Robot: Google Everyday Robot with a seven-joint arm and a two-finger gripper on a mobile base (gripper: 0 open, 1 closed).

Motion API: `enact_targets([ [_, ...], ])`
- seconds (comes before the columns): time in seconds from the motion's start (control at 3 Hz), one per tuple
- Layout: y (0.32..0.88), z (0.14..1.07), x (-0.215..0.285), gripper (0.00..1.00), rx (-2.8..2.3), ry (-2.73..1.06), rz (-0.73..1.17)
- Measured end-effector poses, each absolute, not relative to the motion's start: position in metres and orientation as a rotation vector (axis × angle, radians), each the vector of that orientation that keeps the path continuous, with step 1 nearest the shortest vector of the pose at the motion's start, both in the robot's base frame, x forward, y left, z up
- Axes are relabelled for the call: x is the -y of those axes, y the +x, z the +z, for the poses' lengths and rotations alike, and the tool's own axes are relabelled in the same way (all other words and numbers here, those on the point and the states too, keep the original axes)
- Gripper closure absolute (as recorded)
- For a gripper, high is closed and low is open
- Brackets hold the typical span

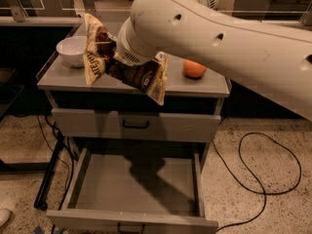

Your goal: Pick brown chip bag from middle drawer and place on counter

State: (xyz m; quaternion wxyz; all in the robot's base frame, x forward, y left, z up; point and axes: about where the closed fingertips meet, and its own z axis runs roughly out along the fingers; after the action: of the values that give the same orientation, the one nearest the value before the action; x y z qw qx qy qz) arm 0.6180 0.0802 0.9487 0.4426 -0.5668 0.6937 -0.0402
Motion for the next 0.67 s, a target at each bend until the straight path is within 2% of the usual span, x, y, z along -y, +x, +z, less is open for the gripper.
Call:
enact_targets([
  [0.67,0.635,0.941,-0.083,1.0,-1.743,-1.443,-0.096],
])
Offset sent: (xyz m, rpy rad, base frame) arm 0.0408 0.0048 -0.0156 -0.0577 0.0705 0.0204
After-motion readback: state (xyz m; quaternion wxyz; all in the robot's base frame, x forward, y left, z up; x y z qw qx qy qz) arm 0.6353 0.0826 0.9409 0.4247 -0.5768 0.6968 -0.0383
